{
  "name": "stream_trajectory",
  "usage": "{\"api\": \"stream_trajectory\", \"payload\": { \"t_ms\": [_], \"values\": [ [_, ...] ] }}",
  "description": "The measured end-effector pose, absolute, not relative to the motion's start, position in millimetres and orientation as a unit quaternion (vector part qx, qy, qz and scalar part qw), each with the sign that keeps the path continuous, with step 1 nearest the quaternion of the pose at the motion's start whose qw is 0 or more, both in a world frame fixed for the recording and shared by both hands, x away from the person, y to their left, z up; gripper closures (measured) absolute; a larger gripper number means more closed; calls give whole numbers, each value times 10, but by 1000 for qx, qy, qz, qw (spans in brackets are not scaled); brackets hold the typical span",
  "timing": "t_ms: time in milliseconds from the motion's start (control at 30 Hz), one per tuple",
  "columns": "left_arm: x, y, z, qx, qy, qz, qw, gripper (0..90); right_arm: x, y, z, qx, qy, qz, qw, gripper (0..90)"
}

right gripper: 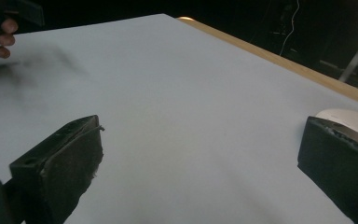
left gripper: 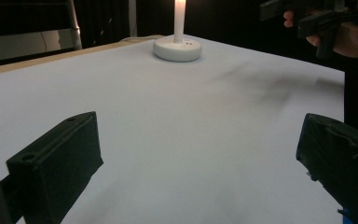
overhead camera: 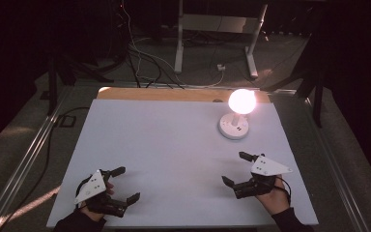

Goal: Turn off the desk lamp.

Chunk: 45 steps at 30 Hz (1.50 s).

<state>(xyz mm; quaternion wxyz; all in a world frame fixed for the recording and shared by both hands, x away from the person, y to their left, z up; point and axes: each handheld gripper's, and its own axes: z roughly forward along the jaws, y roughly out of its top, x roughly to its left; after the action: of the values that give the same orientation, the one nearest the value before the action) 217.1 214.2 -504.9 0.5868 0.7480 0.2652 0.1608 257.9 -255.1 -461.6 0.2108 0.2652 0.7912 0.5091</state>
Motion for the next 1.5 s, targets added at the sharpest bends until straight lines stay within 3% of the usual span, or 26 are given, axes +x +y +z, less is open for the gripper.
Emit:
{"api": "stream_trajectory", "payload": {
  "t_ms": [1500],
  "values": [
    [2165, 2148, -5040, 747, 262, 160, 589, 6, 3419, -2640, -4517, 364, 743, 514, 226, 0]
  ]
}}
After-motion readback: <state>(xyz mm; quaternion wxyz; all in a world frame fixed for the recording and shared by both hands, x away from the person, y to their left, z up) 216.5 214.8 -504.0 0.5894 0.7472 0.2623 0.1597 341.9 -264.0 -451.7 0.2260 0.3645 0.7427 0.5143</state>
